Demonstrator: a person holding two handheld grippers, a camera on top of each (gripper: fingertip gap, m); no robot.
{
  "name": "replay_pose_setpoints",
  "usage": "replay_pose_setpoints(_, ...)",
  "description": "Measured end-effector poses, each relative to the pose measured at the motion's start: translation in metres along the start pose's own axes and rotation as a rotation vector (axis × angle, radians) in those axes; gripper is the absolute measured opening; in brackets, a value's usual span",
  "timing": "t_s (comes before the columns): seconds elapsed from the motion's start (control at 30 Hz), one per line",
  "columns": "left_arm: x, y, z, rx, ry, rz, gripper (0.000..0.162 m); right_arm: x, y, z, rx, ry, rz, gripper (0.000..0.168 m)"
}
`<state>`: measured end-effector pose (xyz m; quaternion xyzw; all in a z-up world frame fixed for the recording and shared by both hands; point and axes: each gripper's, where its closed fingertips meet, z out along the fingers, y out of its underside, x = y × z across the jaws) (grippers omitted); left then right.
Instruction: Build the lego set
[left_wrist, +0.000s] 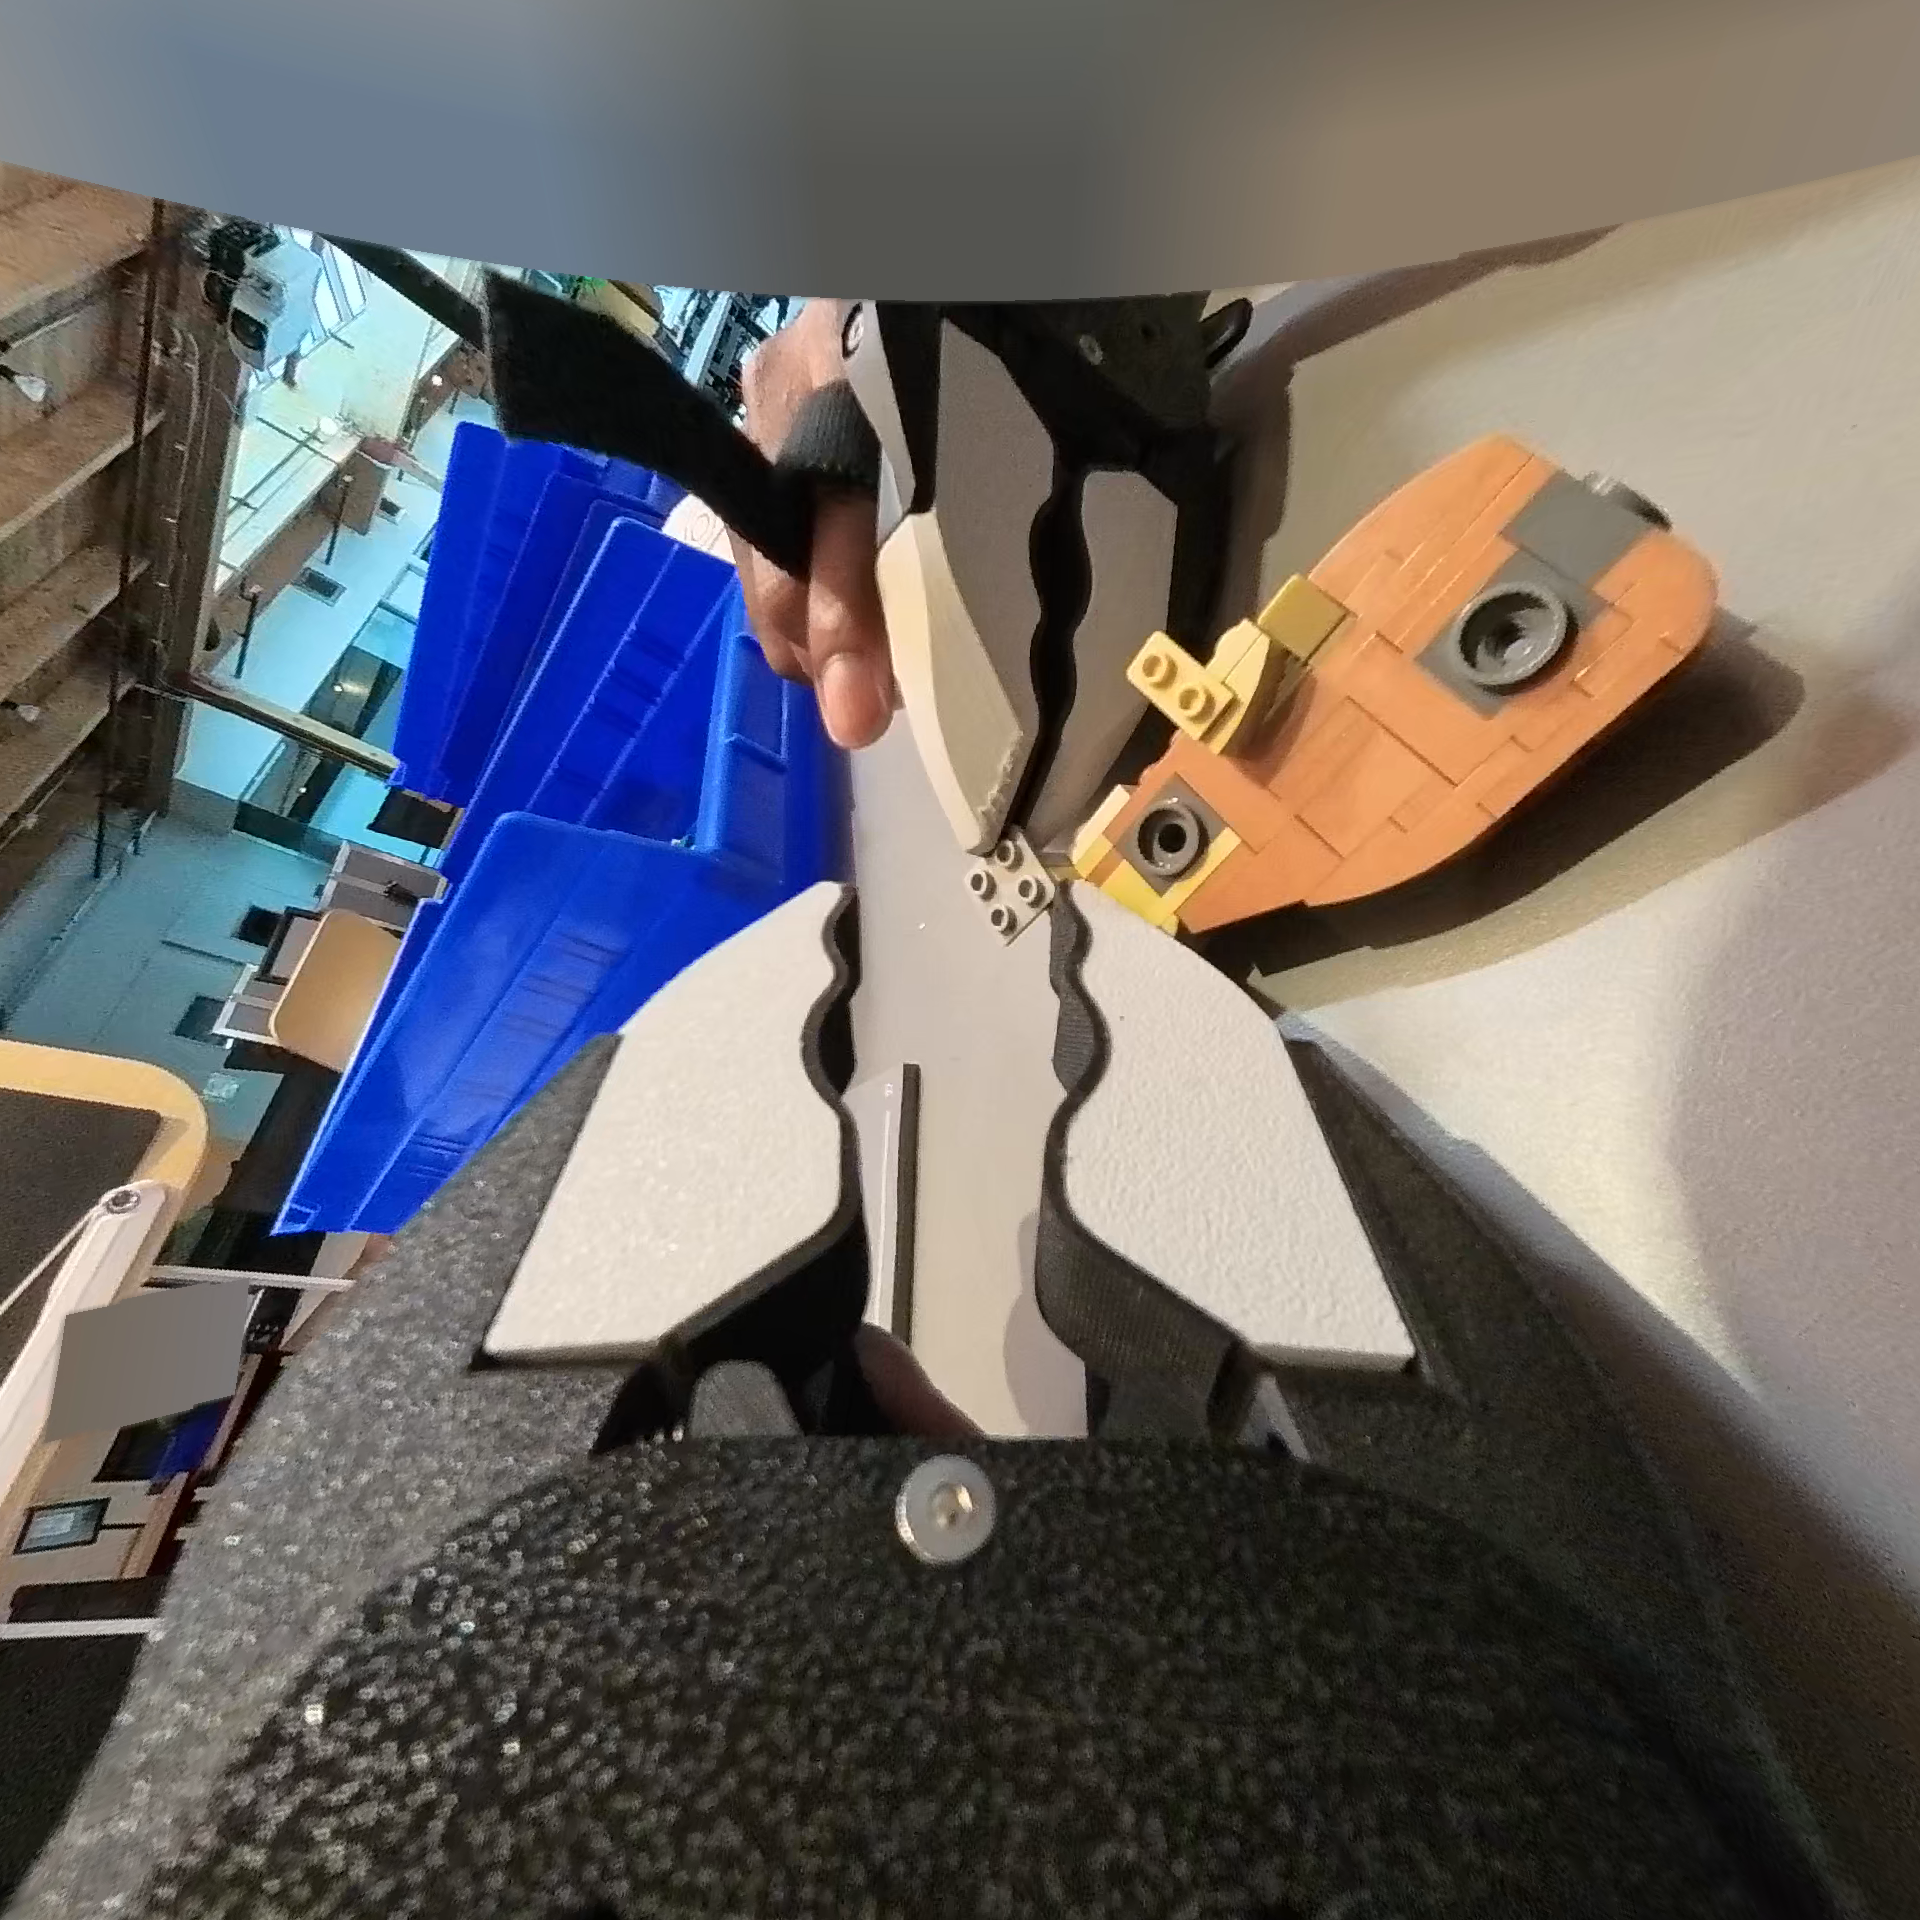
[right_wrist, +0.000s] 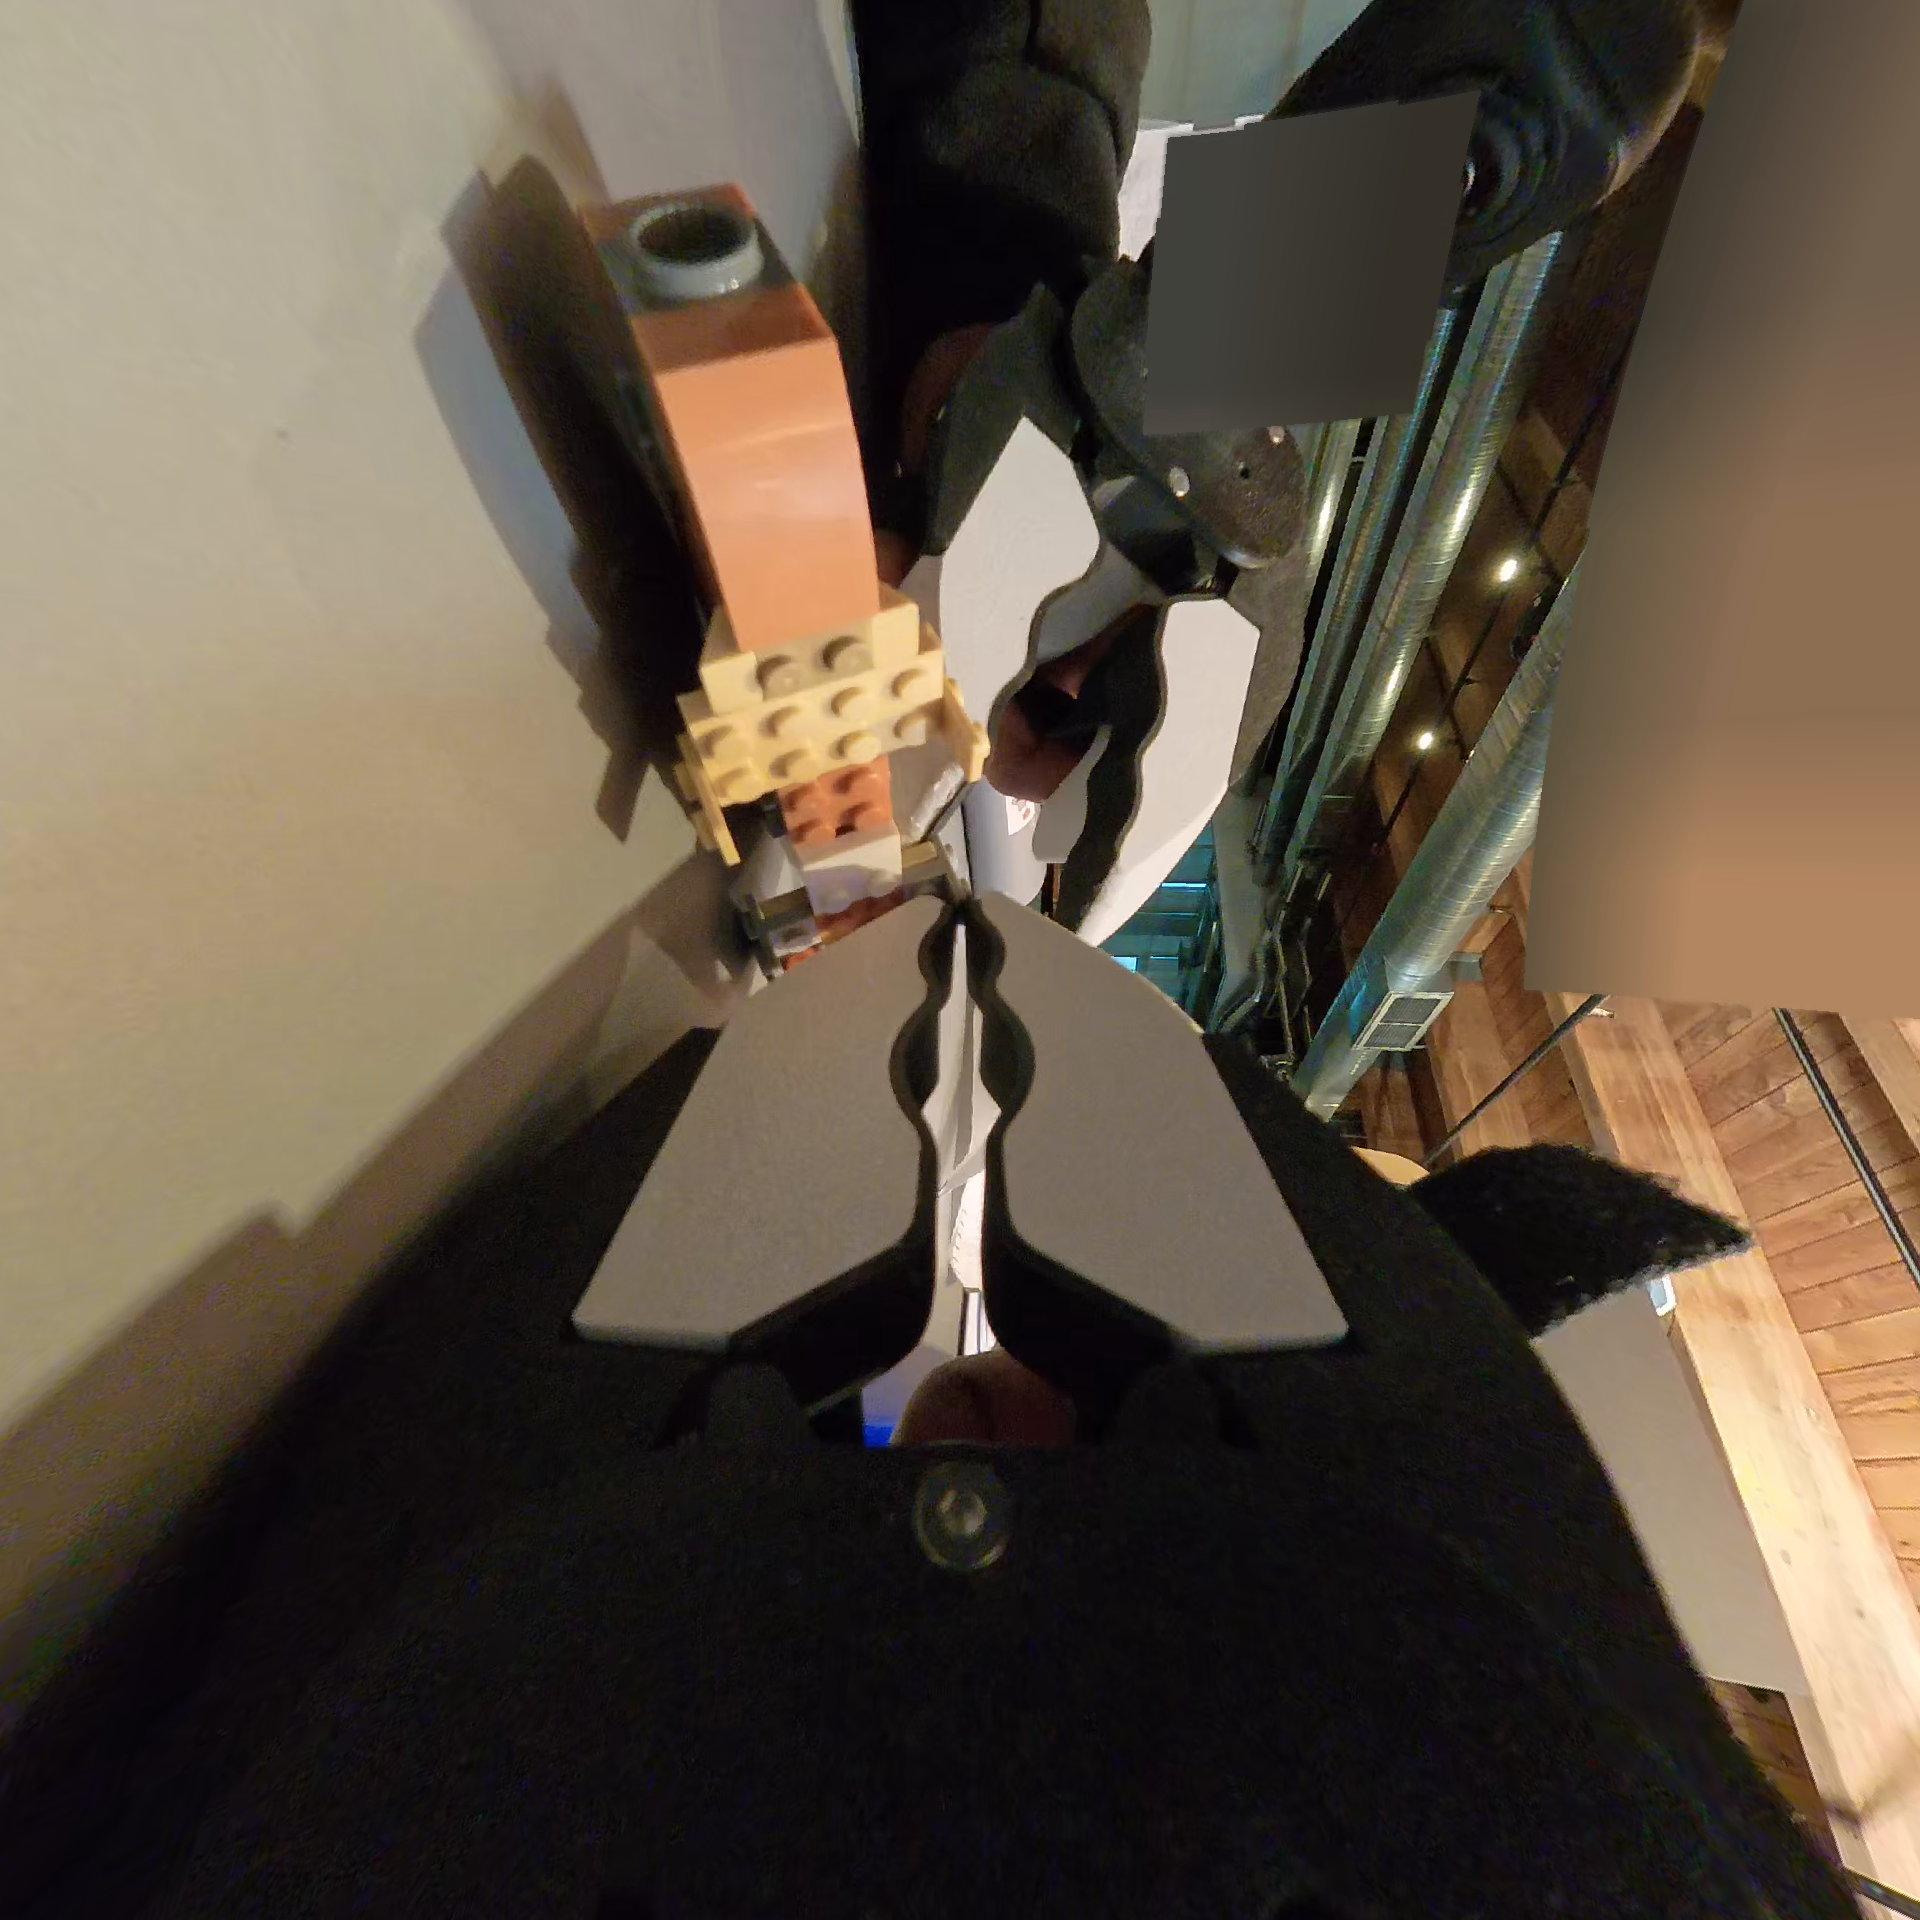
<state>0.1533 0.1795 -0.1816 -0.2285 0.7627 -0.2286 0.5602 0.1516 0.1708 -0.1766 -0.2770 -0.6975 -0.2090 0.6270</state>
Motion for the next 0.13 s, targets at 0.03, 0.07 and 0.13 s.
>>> replay_pose_setpoints(0.03,0.0,0.0,-0.0001,0.0,-0.001,0.001,0.035,0.0,0.0,0.0,0.0,0.001,-0.001,0.002)
replay_pose_setpoints(0.07,0.0,0.0001,0.0,-0.001,-0.002,0.001,0.035,0.0,0.0001,0.0,0.0,0.004,-0.005,0.002)
replay_pose_setpoints(0.13,0.0,0.0009,0.0005,-0.009,-0.005,0.003,0.034,0.0006,0.0014,-0.0001,-0.001,0.017,-0.016,0.002)
